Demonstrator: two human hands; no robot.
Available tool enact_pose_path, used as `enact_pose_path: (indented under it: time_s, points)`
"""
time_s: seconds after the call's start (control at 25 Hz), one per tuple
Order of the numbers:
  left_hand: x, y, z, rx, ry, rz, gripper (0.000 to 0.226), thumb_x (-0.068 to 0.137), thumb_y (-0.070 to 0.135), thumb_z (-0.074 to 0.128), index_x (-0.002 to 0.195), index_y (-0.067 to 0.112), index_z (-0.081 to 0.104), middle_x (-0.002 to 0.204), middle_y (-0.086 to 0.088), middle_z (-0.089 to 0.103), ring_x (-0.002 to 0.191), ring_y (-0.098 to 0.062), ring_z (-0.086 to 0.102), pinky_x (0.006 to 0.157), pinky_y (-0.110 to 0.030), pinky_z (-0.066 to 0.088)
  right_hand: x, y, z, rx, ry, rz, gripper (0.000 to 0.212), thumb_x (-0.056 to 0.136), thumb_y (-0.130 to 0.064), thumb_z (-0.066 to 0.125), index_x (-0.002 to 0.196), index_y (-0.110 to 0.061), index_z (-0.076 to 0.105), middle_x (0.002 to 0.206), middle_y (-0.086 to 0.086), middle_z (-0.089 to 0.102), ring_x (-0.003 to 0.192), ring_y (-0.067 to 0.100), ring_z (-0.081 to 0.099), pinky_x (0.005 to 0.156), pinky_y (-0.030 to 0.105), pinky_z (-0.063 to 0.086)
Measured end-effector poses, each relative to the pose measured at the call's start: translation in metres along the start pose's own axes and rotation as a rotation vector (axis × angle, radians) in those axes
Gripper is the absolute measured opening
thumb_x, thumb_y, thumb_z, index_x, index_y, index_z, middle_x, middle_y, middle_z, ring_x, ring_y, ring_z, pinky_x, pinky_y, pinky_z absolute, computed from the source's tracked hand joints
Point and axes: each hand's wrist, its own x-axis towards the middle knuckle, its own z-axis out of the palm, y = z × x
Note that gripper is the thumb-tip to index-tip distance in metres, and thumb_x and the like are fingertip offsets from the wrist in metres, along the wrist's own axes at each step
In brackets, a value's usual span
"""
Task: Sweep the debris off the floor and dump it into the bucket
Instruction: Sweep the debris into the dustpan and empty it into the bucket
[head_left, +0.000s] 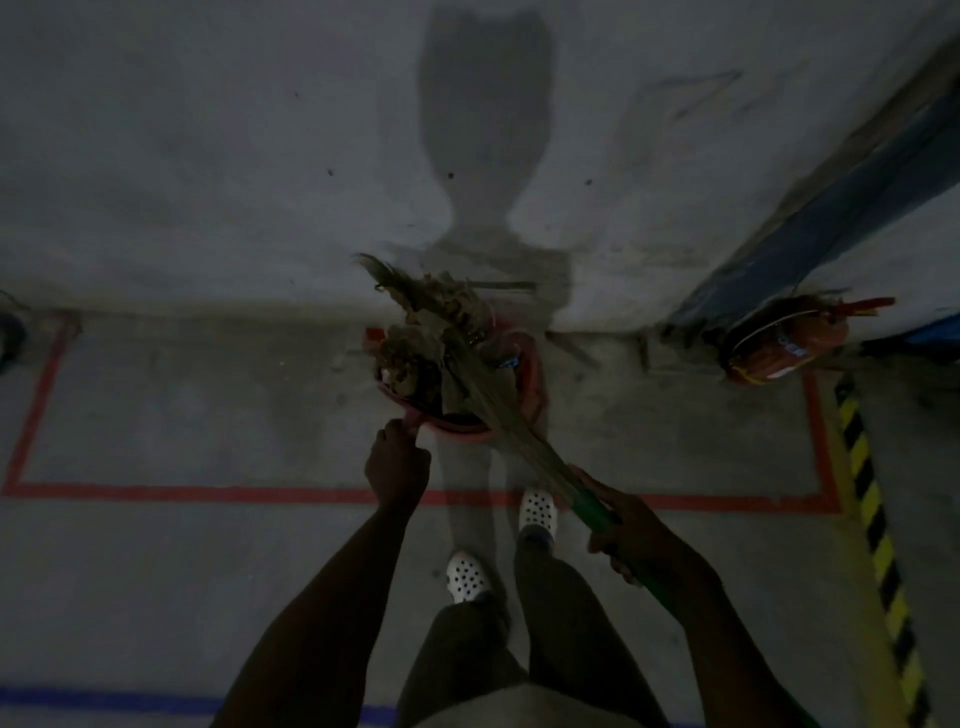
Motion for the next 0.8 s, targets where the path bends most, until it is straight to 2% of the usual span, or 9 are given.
enact_pose_path:
  time_s: [0.12, 0.32, 0.48, 0.56, 0.64, 0.72, 0.8]
  points:
    - [0.038, -0.009, 0.046, 0.036, -0.010, -0.020, 0.036, 0.080, 0.008, 0.064, 0.115, 0.008, 0.056, 0.105, -0.013, 0.063, 0.090, -0.034, 0.062, 0.066, -0.032, 0.036, 0.055, 0.018, -0.002, 0.003, -0.020, 0.055, 0.100, 0.073, 0.003, 0.069, 0.129, -0.075, 0.042, 0.071, -0.004, 0.073, 0.046, 0.025, 0.055, 0.048, 0.033, 0.046]
    - [0.101, -0.013, 0.110, 0.114, -0.087, -0.052, 0.032, 0.081, 0.015, 0.064, 0.111, 0.009, 0.055, 0.105, -0.012, 0.063, 0.093, -0.035, 0.063, 0.069, -0.033, 0.040, 0.130, 0.036, -0.005, 0.004, -0.062, 0.061, 0.101, 0.078, 0.005, 0.067, 0.128, -0.079, 0.039, 0.080, -0.018, 0.074, 0.043, 0.027, 0.053, 0.044, 0.033, 0.047]
    - [0.136, -0.005, 0.141, 0.288, -0.183, -0.002, 0.035, 0.084, 0.027, 0.063, 0.113, 0.009, 0.056, 0.110, -0.016, 0.064, 0.100, -0.037, 0.064, 0.081, -0.038, 0.049, 0.173, 0.035, -0.005, 0.014, -0.037, 0.099, 0.102, 0.080, 0.003, 0.067, 0.126, -0.082, 0.035, 0.092, 0.001, 0.073, 0.044, 0.027, 0.054, 0.045, 0.035, 0.047]
    - [0.143, 0.002, 0.141, 0.387, -0.222, 0.064, 0.036, 0.086, 0.030, 0.061, 0.117, 0.011, 0.060, 0.112, -0.016, 0.064, 0.101, -0.036, 0.064, 0.080, -0.038, 0.049, 0.176, 0.027, -0.002, 0.032, -0.023, 0.128, 0.100, 0.081, -0.002, 0.066, 0.124, -0.085, 0.032, 0.106, 0.005, 0.068, 0.045, 0.026, 0.056, 0.047, 0.035, 0.048]
    - [0.145, 0.011, 0.134, 0.465, -0.250, 0.127, 0.033, 0.088, 0.030, 0.060, 0.115, 0.013, 0.064, 0.110, -0.014, 0.065, 0.098, -0.034, 0.065, 0.074, -0.035, 0.047, 0.171, 0.016, -0.001, 0.047, -0.018, 0.145, 0.096, 0.080, -0.011, 0.069, 0.122, -0.086, 0.027, 0.106, 0.007, 0.066, 0.045, 0.021, 0.060, 0.047, 0.033, 0.049]
    - [0.148, 0.023, 0.124, 0.494, -0.233, 0.169, 0.028, 0.090, 0.028, 0.058, 0.111, 0.010, 0.064, 0.105, -0.014, 0.067, 0.093, -0.034, 0.067, 0.068, -0.034, 0.044, 0.162, 0.005, -0.001, 0.052, -0.019, 0.158, 0.095, 0.081, -0.017, 0.072, 0.137, -0.077, 0.024, 0.102, 0.007, 0.066, 0.051, 0.018, 0.062, 0.050, 0.032, 0.050]
    - [0.150, 0.036, 0.115, 0.462, -0.218, 0.167, 0.027, 0.091, 0.026, 0.058, 0.112, 0.009, 0.062, 0.105, -0.015, 0.069, 0.090, -0.035, 0.067, 0.064, -0.033, 0.040, 0.156, -0.001, -0.002, 0.073, -0.021, 0.164, 0.092, 0.086, -0.015, 0.072, 0.150, -0.061, 0.023, 0.107, 0.003, 0.062, 0.065, 0.015, 0.060, 0.057, 0.031, 0.049]
